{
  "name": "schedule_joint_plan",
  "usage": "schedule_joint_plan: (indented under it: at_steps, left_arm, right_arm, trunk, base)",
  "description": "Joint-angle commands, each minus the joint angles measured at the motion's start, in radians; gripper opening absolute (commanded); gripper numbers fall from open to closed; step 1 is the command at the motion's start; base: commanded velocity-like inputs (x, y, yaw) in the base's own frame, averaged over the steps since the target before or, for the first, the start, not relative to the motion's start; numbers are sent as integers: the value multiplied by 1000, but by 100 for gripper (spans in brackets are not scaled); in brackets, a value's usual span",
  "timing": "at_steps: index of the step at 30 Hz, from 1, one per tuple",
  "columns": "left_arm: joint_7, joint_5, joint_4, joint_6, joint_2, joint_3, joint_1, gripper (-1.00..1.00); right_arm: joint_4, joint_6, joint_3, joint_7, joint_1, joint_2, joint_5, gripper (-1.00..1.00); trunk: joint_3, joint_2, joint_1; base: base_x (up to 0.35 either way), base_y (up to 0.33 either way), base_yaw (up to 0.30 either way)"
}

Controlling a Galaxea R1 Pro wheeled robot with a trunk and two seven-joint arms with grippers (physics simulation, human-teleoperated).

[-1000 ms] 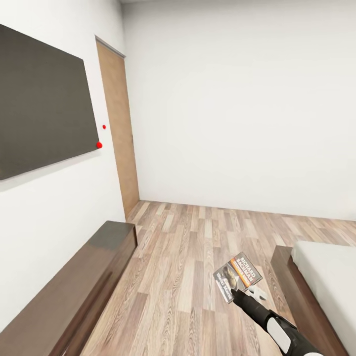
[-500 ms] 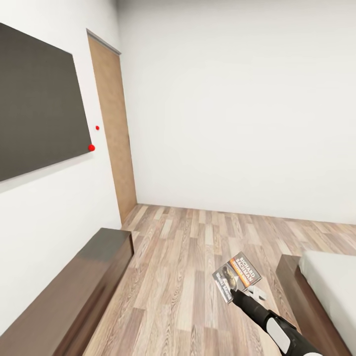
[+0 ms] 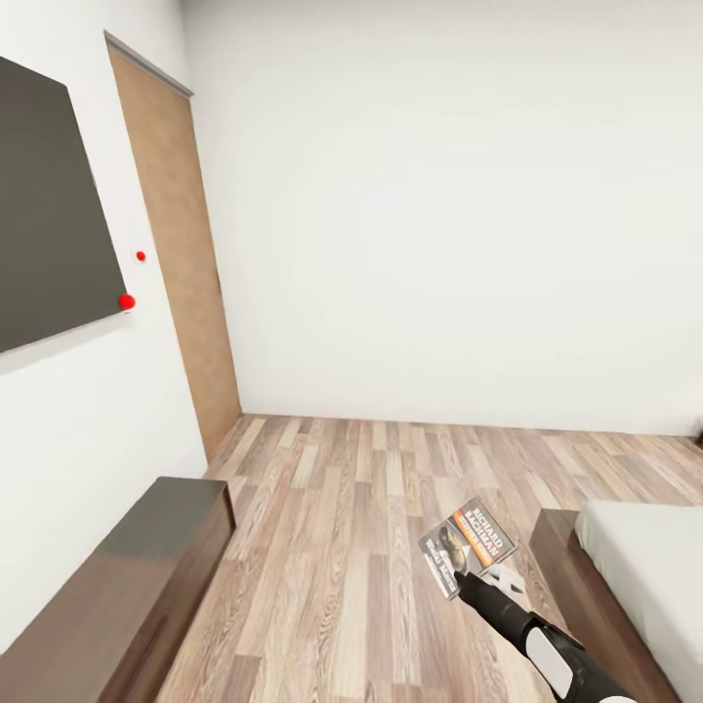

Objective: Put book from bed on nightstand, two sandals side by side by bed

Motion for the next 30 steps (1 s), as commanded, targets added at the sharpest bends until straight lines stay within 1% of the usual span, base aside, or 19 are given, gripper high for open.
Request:
schedule_joint_plan:
  at_steps: [1,5,10,12,16,18,19,20,23,30]
  left_arm:
    - [4,9,1,-4,0,-9,0,100]
    - [3,9,1,-4,0,-9,0,100]
    - [1,9,1,-4,0,-9,0,100]
    - [0,9,1,-4,0,-9,0,100]
    - [0,9,1,-4,0,-9,0,100]
    - [-1,9,1,-4,0,-9,0,100]
    - [-1,9,1,-5,0,-9,0,100]
    - [-1,9,1,-5,0,-9,0,100]
    - [-2,9,1,-5,0,-9,0,100]
    - [-2,9,1,-5,0,-9,0,100]
  right_arm:
    - [0,10,-3,5,0,0,-12,-100]
    - [0,10,4,11,0,-1,-11,-100]
    - [0,10,16,15,0,-2,-10,-100]
    - [0,10,32,21,0,-3,-10,-100]
    - [0,10,70,67,0,-4,-10,-100]
    - [0,11,93,104,0,-4,-10,-100]
    - [0,11,109,138,0,-5,-11,-100]
    - [0,11,109,138,0,-5,-11,-100]
    - [0,15,127,180,0,-5,-12,-100]
    - [9,22,138,202,6,-4,-13,-100]
  trunk:
    - [0,-1,1]
    - [0,-1,1]
    - [0,-1,1]
    - [0,-1,1]
    - [0,-1,1]
    - [0,-1,1]
    - [0,-1,1]
    - [0,-1,1]
    - [0,-1,1]
    - [0,-1,1]
  base:
    - [340,14,-204]
    - [340,16,-120]
    - [340,18,-36]
    - [340,14,-13]
    - [340,16,-7]
    - [340,17,-3]
    - [340,15,-2]
    - [340,15,-2]
    - [340,9,-1]
    - [340,17,0]
